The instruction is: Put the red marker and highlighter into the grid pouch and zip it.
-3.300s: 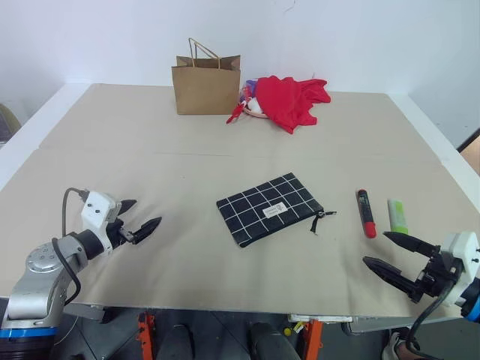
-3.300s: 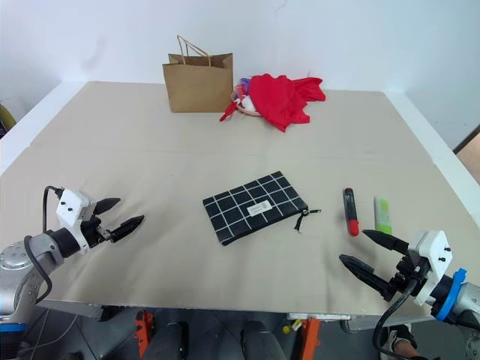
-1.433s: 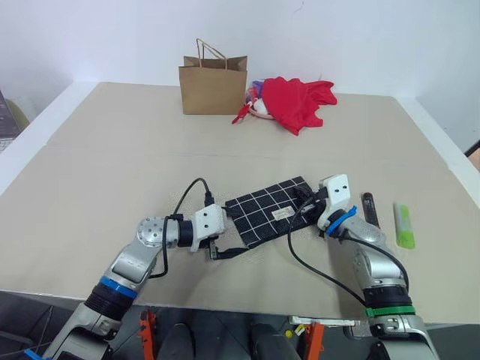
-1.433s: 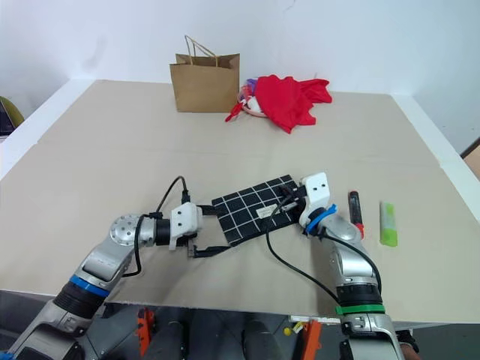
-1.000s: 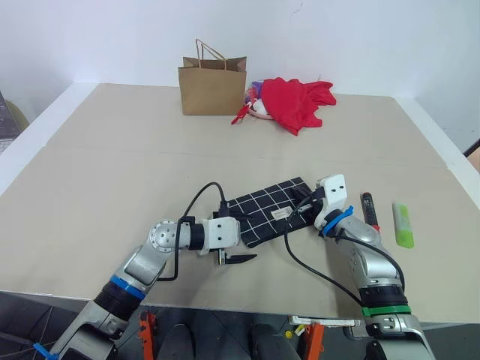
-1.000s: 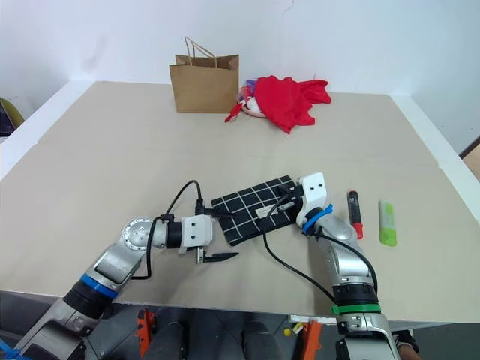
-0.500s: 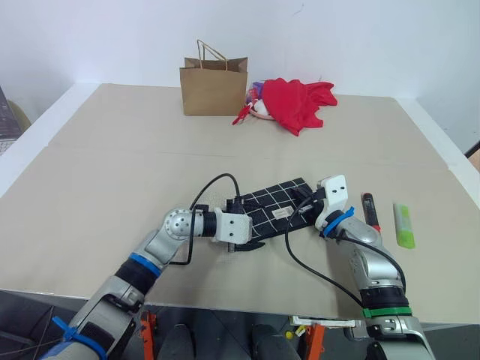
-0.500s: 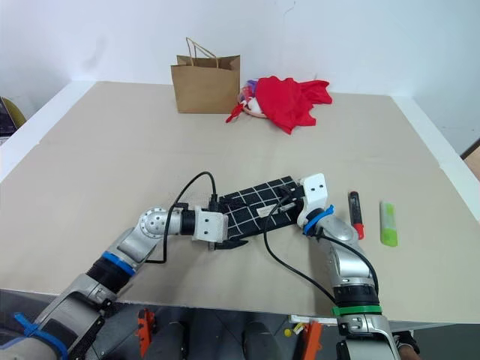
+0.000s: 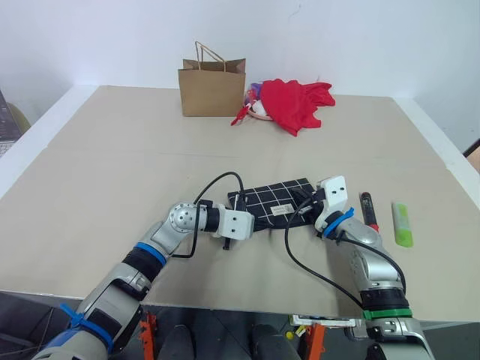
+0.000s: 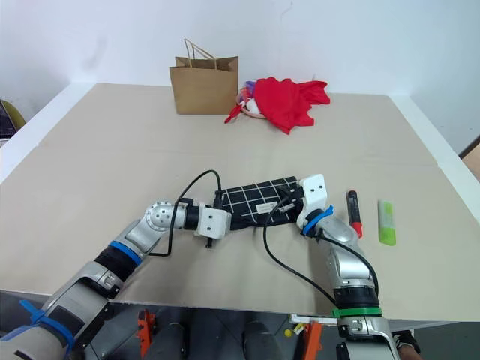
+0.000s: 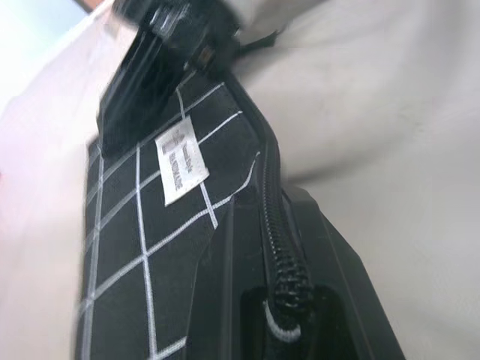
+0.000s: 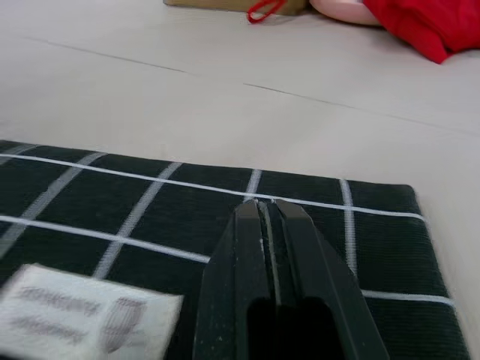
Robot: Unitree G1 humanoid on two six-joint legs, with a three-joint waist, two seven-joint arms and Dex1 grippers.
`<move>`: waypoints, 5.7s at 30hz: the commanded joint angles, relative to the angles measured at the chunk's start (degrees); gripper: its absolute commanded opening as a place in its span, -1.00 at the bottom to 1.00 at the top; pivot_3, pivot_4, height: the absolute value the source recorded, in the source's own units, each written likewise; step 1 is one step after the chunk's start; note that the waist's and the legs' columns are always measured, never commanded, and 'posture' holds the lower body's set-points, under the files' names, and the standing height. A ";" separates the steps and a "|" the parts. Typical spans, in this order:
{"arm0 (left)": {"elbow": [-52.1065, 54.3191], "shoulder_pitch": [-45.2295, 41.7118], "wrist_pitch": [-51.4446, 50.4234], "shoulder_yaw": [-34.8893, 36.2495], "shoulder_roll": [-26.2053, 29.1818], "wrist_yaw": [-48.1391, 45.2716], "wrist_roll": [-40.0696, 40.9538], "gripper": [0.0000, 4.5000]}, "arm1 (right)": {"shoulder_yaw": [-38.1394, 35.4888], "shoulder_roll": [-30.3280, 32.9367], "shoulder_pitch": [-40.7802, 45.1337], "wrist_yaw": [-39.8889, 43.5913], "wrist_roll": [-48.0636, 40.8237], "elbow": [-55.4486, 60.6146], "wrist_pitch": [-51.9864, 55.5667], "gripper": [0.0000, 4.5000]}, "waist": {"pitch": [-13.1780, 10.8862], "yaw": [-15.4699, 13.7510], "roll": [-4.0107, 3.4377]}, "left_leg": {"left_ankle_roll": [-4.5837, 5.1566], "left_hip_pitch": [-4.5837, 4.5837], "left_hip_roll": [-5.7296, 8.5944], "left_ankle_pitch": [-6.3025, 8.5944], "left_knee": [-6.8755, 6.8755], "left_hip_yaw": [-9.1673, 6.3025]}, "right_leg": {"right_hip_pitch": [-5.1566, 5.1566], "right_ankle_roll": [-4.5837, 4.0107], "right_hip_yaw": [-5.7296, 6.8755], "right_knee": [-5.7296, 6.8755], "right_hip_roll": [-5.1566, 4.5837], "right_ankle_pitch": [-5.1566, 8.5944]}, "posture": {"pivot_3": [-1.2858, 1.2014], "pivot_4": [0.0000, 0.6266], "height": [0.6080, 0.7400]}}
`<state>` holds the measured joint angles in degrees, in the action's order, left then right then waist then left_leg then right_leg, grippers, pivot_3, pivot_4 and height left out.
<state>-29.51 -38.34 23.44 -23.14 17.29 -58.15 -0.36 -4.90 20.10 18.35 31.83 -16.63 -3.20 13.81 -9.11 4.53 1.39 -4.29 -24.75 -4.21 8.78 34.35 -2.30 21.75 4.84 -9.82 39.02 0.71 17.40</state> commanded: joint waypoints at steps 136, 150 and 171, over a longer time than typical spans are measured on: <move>23.38 6.55 -18.25 11.46 7.02 -9.65 14.55 -1.00 | -18.58 5.82 -20.83 -14.09 -4.39 14.08 12.81 0.99 | -0.39 -0.26 -0.64 | -0.17 -0.35 0.27 -0.22 -0.07 -1.06 | -0.08 -0.21 0.92 0.04 -0.15 0.22 | 0.03 -0.52 0.99; 24.16 6.18 -19.31 11.51 6.54 -8.85 14.81 -1.00 | -14.58 0.72 -22.01 -16.69 -4.56 18.48 15.92 -0.74 | -0.37 -0.15 -0.61 | -0.17 -0.31 0.26 -0.22 -0.07 -1.07 | -0.11 -0.22 0.92 0.04 -0.14 0.21 | 0.03 -0.52 0.99; 27.22 8.05 -22.50 11.06 7.93 -12.96 18.83 -1.00 | -10.68 37.31 -13.47 43.68 -16.23 19.63 2.20 -0.74 | -0.71 -0.51 -0.69 | -0.08 -0.36 0.39 -0.18 -0.04 -1.20 | -0.26 -0.14 1.09 -0.04 -0.28 0.39 | 0.03 -0.52 0.99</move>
<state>-4.41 -30.16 0.74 -12.57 25.34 -71.21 17.83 -14.95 56.51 4.31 74.49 -33.74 17.90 17.67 -9.81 4.01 0.69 -4.38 -25.08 -3.82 8.58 34.32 -3.50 21.47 4.71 -8.73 38.99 0.43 17.76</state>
